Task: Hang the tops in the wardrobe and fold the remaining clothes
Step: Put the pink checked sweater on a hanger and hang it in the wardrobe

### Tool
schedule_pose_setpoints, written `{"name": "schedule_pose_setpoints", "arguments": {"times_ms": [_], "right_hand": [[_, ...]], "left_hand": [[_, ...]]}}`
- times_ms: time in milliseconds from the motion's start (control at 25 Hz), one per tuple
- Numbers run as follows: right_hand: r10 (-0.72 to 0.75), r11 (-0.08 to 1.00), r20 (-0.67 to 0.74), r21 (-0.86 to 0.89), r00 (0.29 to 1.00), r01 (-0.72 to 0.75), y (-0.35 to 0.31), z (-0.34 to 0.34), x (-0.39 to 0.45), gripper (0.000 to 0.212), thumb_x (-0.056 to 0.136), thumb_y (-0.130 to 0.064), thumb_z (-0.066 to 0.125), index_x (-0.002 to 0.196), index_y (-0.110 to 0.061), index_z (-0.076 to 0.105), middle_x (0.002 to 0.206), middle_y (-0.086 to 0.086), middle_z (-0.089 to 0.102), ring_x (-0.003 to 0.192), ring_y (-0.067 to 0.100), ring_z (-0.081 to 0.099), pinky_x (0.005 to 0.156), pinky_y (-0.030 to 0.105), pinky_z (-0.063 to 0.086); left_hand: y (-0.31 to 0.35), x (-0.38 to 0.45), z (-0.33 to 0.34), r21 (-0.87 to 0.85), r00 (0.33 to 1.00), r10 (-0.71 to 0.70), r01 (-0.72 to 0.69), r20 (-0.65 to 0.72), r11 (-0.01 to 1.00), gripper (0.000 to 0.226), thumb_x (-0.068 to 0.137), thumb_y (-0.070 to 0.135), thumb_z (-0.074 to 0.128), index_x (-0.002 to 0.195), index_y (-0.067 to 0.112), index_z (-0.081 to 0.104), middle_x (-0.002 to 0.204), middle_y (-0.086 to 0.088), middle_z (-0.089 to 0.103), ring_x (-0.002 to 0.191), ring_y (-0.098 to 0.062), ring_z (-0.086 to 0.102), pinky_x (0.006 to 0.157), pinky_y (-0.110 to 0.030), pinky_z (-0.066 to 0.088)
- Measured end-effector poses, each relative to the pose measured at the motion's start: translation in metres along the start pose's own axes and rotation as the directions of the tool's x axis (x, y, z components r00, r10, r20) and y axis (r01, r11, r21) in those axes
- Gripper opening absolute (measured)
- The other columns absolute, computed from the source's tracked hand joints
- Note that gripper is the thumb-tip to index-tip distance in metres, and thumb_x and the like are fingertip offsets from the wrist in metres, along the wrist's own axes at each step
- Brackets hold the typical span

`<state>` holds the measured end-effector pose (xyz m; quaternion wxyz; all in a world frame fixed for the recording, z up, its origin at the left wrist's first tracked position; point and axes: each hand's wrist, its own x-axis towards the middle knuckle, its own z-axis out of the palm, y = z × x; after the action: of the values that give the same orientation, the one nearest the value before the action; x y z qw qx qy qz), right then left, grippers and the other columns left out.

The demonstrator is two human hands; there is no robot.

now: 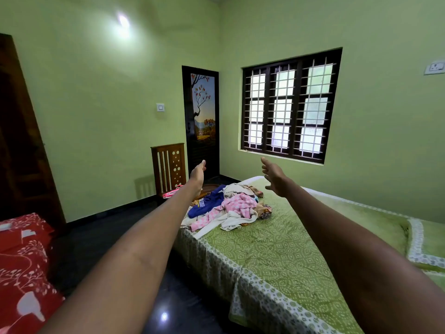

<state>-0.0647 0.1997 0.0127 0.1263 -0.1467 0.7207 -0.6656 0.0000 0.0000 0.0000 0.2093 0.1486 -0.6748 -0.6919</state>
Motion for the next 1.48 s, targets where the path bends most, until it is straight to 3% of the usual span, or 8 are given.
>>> {"name": "schedule_pose_setpoints", "arguments": {"times_ms": [480, 600, 760, 1080, 1240, 1360, 1480], "right_hand": [[0.176, 0.983, -0.008, -0.052, 0.984, -0.176, 0.078, 0.047, 0.078, 0.062, 0.094, -0.053, 0.038, 0.139, -0.010, 0.037, 0.149, 0.011, 0.033, 0.132, 0.026, 0.036, 0.101, 0.042, 0.032], [0.177, 0.982, -0.007, -0.062, 0.984, -0.177, 0.089, 0.051, 0.112, 0.061, 0.096, -0.051, 0.036, 0.143, -0.012, 0.033, 0.152, 0.008, 0.028, 0.138, 0.025, 0.028, 0.104, 0.045, 0.029], [0.221, 0.972, 0.023, -0.082, 0.975, -0.219, 0.114, 0.056, 0.180, 0.062, 0.095, -0.052, 0.035, 0.143, -0.014, 0.032, 0.152, 0.009, 0.027, 0.139, 0.028, 0.026, 0.106, 0.046, 0.026], [0.280, 0.954, 0.044, -0.121, 0.959, -0.273, 0.132, 0.061, 0.341, 0.061, 0.097, -0.048, 0.034, 0.144, -0.009, 0.033, 0.151, 0.011, 0.030, 0.138, 0.027, 0.028, 0.107, 0.045, 0.027], [0.338, 0.935, 0.082, -0.145, 0.938, -0.324, 0.157, 0.078, 0.398, 0.058, 0.098, -0.048, 0.034, 0.142, -0.010, 0.035, 0.149, 0.009, 0.033, 0.136, 0.026, 0.030, 0.106, 0.045, 0.028], [0.370, 0.925, 0.104, -0.138, 0.923, -0.355, 0.176, 0.099, 0.440, 0.060, 0.098, -0.048, 0.034, 0.144, -0.010, 0.033, 0.151, 0.009, 0.030, 0.138, 0.025, 0.028, 0.107, 0.046, 0.026], [0.387, 0.918, 0.124, -0.138, 0.913, -0.371, 0.194, 0.126, 0.490, 0.062, 0.097, -0.048, 0.034, 0.144, -0.009, 0.031, 0.152, 0.008, 0.028, 0.139, 0.026, 0.026, 0.107, 0.047, 0.025]], "left_hand": [[-0.053, 0.077, -0.026, 0.059, 0.995, -0.094, 0.092, 0.026, 0.994, 0.049, 0.103, 0.035, 0.025, 0.146, 0.013, 0.029, 0.152, -0.010, 0.030, 0.141, -0.026, 0.023, 0.114, -0.037, 0.016], [-0.069, 0.110, -0.028, 0.055, 0.993, -0.115, 0.113, 0.032, 0.992, 0.051, 0.102, 0.039, 0.025, 0.147, 0.017, 0.026, 0.154, -0.009, 0.025, 0.142, -0.026, 0.022, 0.115, -0.040, 0.015], [-0.098, 0.175, -0.031, 0.012, 0.984, -0.179, 0.179, -0.006, 0.984, 0.052, 0.101, 0.041, 0.028, 0.148, 0.019, 0.024, 0.156, -0.008, 0.017, 0.143, -0.028, 0.018, 0.117, -0.043, 0.016], [-0.137, 0.329, -0.025, 0.034, 0.965, -0.258, 0.259, -0.041, 0.965, 0.053, 0.100, 0.045, 0.029, 0.145, 0.018, 0.033, 0.152, -0.007, 0.030, 0.138, -0.026, 0.031, 0.116, -0.041, 0.022], [-0.171, 0.383, -0.027, -0.009, 0.933, -0.346, 0.347, -0.097, 0.938, 0.056, 0.099, 0.047, 0.034, 0.143, 0.014, 0.036, 0.147, -0.004, 0.038, 0.133, -0.023, 0.039, 0.109, -0.035, 0.032], [-0.188, 0.415, -0.031, -0.047, 0.910, -0.405, 0.403, -0.087, 0.914, 0.049, 0.101, 0.040, 0.031, 0.141, 0.012, 0.037, 0.139, 0.002, 0.043, 0.126, -0.022, 0.044, 0.089, -0.028, 0.038], [-0.206, 0.461, -0.042, -0.077, 0.900, -0.430, 0.425, -0.076, 0.902, 0.048, 0.102, 0.037, 0.029, 0.144, 0.013, 0.033, 0.145, -0.006, 0.039, 0.131, -0.024, 0.041, 0.090, -0.028, 0.037]]}}
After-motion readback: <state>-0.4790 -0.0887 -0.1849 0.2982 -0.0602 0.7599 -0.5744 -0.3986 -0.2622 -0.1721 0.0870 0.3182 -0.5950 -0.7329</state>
